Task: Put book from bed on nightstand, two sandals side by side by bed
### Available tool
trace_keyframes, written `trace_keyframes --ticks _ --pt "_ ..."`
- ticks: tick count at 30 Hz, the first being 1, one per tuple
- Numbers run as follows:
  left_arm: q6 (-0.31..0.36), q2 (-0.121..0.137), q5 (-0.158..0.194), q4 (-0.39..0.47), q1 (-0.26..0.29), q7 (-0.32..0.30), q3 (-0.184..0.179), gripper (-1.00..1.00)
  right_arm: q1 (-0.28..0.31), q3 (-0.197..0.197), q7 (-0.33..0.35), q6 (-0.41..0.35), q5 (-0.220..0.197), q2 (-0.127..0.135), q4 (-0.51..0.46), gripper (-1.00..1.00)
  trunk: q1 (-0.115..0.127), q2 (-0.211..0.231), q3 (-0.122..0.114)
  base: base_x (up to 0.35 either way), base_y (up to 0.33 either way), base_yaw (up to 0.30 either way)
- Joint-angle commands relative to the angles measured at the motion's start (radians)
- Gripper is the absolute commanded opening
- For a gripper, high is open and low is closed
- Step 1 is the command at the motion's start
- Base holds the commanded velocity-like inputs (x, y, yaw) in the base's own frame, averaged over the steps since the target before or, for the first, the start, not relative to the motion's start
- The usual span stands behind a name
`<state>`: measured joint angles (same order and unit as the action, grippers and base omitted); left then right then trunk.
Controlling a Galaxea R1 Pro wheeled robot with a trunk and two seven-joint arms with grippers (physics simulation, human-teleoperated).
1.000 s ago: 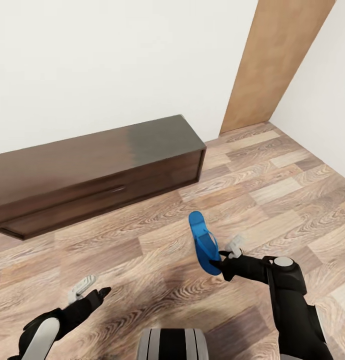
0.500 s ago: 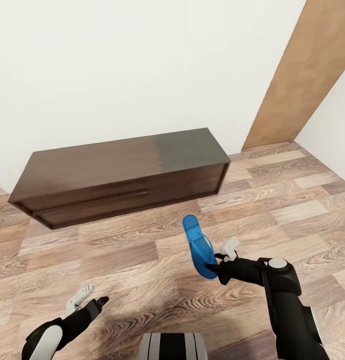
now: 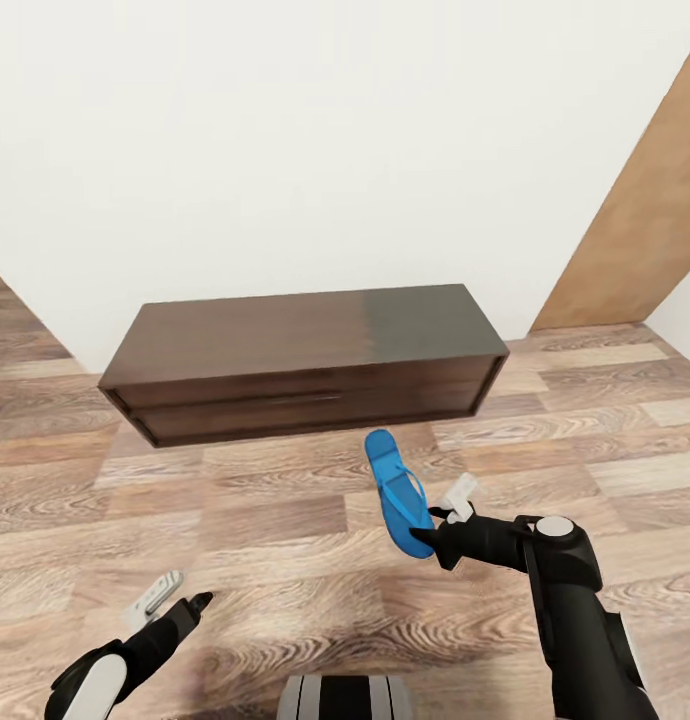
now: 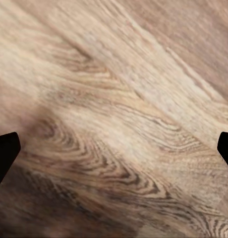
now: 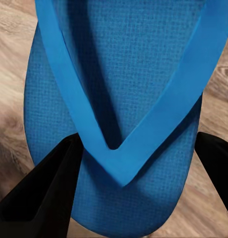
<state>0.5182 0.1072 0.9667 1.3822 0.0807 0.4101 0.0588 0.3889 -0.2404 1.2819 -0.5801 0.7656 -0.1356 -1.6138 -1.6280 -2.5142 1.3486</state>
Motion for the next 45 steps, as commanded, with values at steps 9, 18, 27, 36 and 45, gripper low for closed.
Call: trace_keyframes --ticks 9,18,27,36,45 --pt "-0.001 0.002 0.01 -0.007 0.001 0.009 0.001 1.0 0.001 -0.002 0.01 -0.01 0.004 -0.001 -0.002 -1.0 0.004 0.002 -0.034 0.0 0.0 0.29" --pt "-0.002 0.001 0.01 -0.073 0.011 0.009 0.002 1.0 0.0 -0.001 0.01 -0.01 0.004 -0.001 -0.002 -1.0 0.008 0.004 -0.069 0.0 0.0 0.29" --pt "-0.07 -0.003 0.013 -0.128 0.026 0.005 -0.002 1.0 -0.006 0.022 0.01 -0.01 0.005 -0.001 -0.002 -1.0 0.012 0.006 -0.104 0.0 0.0 0.29" --pt "-0.076 -0.014 0.019 -0.133 0.034 -0.001 -0.005 1.0 0.003 0.032 0.018 -0.051 0.005 -0.002 -0.002 -1.0 0.016 0.008 -0.139 0.0 0.0 0.29" --pt "-0.078 -0.056 0.015 -0.136 0.05 -0.038 -0.006 1.0 0.035 0.173 -0.134 -0.219 -0.001 -0.011 -0.002 -1.0 0.02 0.01 -0.173 0.0 0.0 0.29"
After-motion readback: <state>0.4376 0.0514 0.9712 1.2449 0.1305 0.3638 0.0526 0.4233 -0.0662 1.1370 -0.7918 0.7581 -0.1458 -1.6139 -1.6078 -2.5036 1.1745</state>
